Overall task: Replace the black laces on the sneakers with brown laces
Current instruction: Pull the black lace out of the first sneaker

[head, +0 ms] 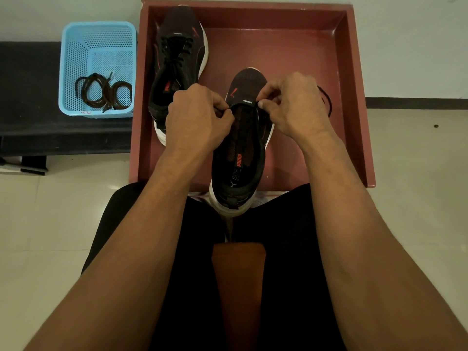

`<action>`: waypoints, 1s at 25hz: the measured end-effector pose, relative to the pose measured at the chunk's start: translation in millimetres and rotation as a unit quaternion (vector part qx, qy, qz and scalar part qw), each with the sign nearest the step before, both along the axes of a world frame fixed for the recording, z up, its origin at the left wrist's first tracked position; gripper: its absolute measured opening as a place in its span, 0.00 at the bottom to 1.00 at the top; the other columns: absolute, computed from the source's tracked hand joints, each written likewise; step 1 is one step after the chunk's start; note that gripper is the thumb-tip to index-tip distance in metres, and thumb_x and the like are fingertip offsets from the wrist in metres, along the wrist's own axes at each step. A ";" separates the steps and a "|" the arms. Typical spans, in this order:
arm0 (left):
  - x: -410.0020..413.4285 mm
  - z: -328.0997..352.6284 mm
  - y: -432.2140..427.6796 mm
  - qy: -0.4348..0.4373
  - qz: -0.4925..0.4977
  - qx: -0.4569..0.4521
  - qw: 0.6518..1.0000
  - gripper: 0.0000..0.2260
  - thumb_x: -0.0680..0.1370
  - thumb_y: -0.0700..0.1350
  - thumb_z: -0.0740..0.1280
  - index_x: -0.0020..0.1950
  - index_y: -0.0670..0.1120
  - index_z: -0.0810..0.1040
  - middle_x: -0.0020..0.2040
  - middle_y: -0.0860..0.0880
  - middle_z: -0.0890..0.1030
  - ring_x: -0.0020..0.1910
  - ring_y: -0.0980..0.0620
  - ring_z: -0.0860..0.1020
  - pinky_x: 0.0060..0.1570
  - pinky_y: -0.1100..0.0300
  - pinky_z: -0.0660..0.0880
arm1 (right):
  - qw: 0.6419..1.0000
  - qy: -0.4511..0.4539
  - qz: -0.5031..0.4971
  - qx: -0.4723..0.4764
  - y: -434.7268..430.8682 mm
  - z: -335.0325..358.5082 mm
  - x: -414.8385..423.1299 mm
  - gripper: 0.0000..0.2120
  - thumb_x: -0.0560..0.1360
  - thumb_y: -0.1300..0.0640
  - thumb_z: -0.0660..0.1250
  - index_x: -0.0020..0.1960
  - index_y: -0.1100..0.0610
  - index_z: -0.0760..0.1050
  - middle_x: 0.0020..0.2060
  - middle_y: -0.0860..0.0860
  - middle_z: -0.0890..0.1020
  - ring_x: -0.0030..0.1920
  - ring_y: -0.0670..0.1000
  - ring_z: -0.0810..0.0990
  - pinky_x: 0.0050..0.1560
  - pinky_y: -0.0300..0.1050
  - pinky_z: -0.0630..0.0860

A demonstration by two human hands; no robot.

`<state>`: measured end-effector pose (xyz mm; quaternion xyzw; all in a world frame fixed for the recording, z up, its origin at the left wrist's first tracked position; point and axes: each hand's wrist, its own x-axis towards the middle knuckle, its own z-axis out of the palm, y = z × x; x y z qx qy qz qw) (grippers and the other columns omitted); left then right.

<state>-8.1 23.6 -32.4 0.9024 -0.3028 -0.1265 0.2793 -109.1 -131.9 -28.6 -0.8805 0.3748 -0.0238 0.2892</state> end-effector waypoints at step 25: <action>-3.2 2.4 -2.9 0.014 0.000 -0.006 1.000 0.04 0.77 0.50 0.73 0.48 0.53 0.88 0.40 0.55 0.84 0.44 0.54 0.84 0.50 0.53 0.84 | 0.998 -0.034 0.047 0.037 -2.0 2.4 -3.6 0.10 0.78 0.55 0.74 0.59 0.46 0.85 0.50 0.42 0.86 0.44 0.42 0.84 0.50 0.36 0.80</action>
